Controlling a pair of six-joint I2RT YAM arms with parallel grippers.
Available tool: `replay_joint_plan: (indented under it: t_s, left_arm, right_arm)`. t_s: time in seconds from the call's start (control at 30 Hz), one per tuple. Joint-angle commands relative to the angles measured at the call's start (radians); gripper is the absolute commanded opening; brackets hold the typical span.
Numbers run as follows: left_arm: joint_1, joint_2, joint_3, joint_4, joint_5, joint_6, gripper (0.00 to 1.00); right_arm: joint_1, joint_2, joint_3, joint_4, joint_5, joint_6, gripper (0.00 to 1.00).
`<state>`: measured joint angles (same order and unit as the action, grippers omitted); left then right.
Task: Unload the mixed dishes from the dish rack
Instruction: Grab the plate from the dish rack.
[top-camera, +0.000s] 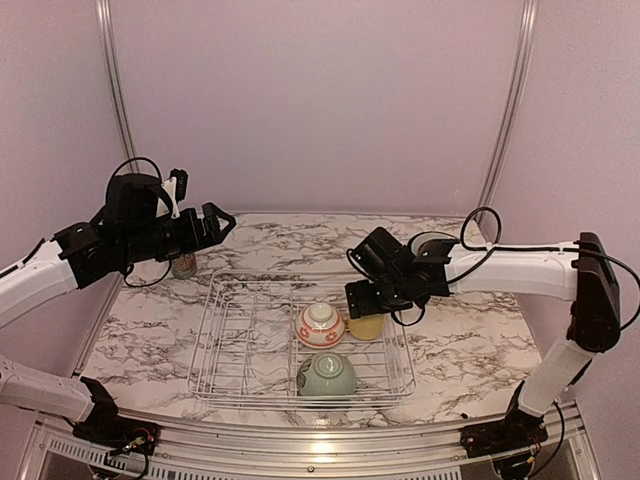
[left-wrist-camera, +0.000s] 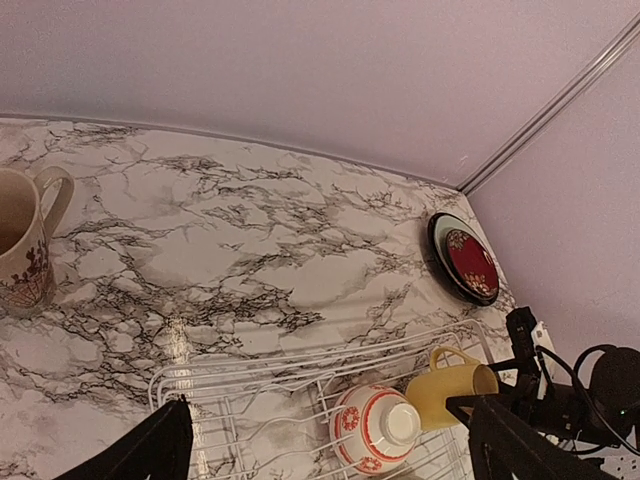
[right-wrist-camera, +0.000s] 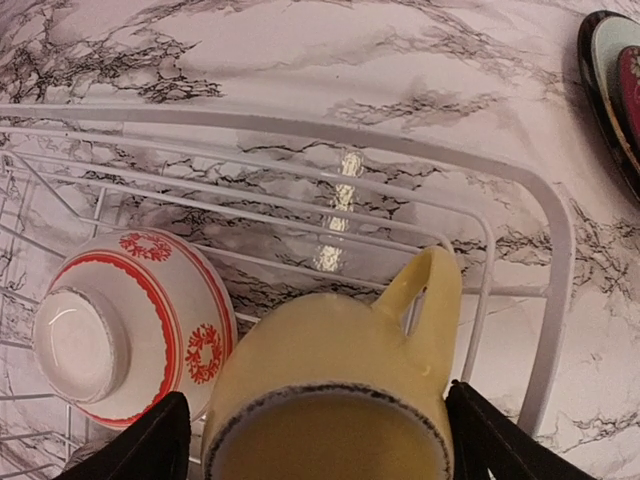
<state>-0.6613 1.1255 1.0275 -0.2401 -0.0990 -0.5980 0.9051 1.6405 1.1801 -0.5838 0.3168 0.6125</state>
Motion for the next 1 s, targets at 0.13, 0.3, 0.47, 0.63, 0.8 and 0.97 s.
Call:
replay_joint_plan:
  t_s: [0.13, 0.3, 0.47, 0.63, 0.8, 0.97]
  left_arm:
    - [-0.009, 0.0, 0.015, -0.035, -0.016, 0.014, 0.99]
    - [-0.011, -0.005, 0.014, -0.031, -0.008, 0.013, 0.99]
    - [-0.012, -0.004, 0.011, -0.028, -0.007, 0.011, 0.99]
    - [-0.012, 0.004, 0.008, -0.021, 0.001, 0.008, 0.99]
    - [-0.014, 0.009, 0.008, -0.013, 0.008, 0.005, 0.99]
    - [-0.014, 0.003, 0.0, 0.005, 0.029, -0.004, 0.99]
  right_arm:
    - [0.005, 0.028, -0.005, -0.013, 0.027, -0.018, 0.75]
    - [0.006, -0.001, -0.004, -0.017, 0.043, -0.026, 0.67]
    - [0.006, -0.049, -0.002, -0.013, 0.05, -0.052, 0.54]
    - [0.006, -0.122, 0.001, 0.016, 0.05, -0.078, 0.44]
    - [0.006, -0.176, 0.006, 0.067, 0.033, -0.108, 0.39]
    - [0.003, -0.245, -0.002, 0.151, -0.039, -0.126, 0.25]
